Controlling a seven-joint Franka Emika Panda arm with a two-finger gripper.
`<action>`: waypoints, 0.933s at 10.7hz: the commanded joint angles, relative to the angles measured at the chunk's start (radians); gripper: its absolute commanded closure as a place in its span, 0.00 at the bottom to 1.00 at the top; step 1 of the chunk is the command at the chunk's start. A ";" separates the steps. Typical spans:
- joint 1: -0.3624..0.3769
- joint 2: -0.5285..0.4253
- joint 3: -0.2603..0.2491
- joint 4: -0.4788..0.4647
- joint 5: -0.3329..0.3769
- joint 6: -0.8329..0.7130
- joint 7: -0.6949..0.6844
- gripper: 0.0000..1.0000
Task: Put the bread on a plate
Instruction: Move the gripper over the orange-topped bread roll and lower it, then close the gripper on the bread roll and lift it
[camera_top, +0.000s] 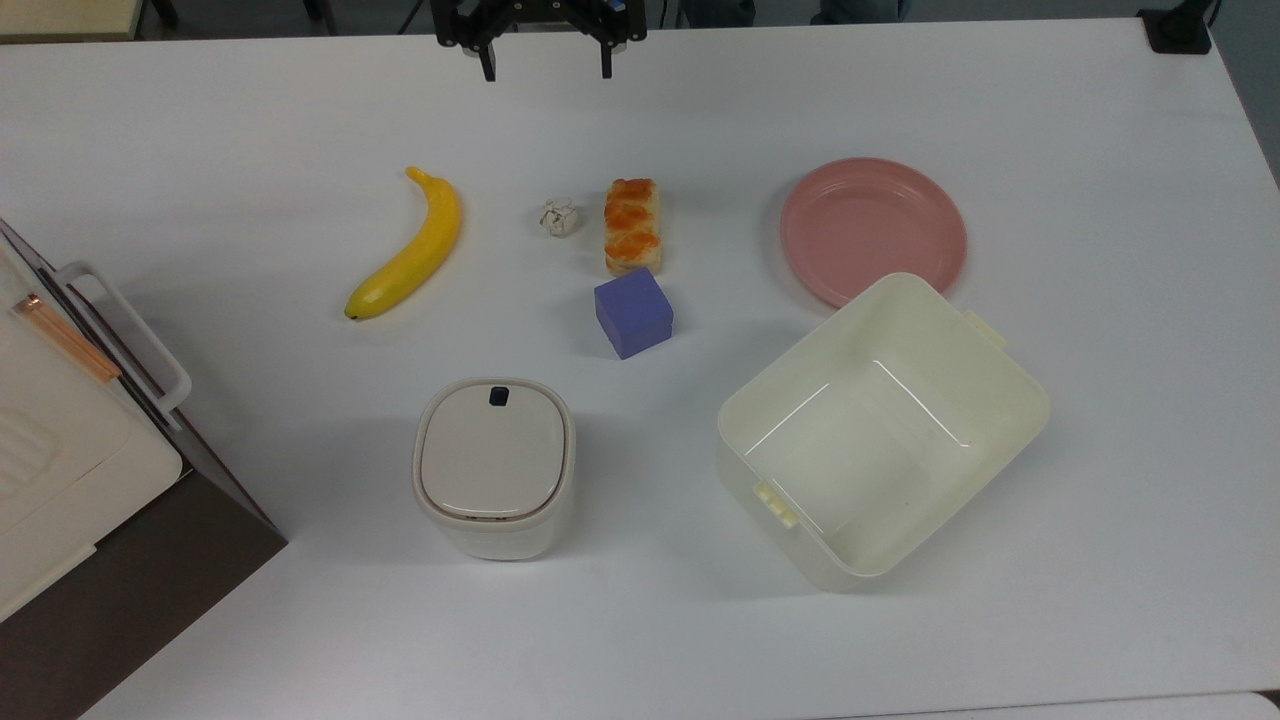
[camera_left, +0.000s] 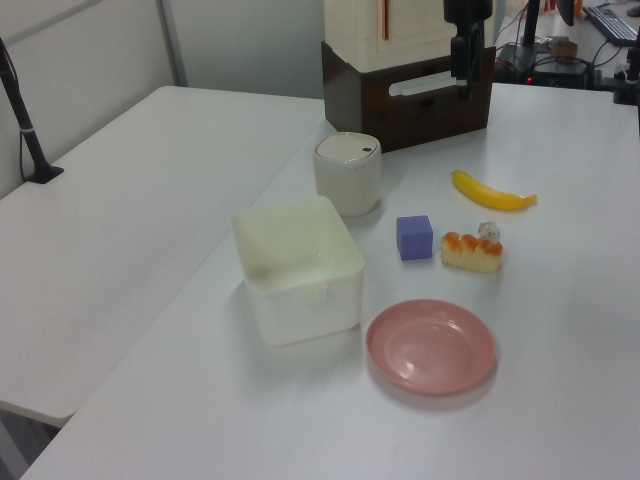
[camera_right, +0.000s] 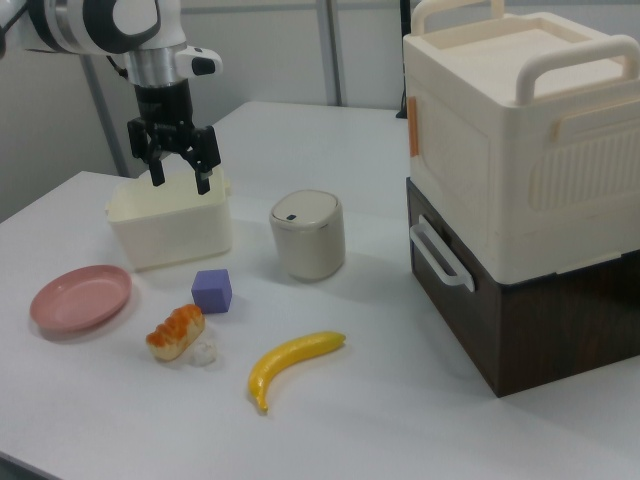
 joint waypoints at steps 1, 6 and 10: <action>0.018 0.006 0.001 -0.007 -0.005 -0.028 -0.034 0.00; 0.051 0.028 0.001 -0.137 -0.040 0.119 -0.069 0.00; 0.147 0.024 -0.002 -0.376 -0.060 0.328 -0.039 0.00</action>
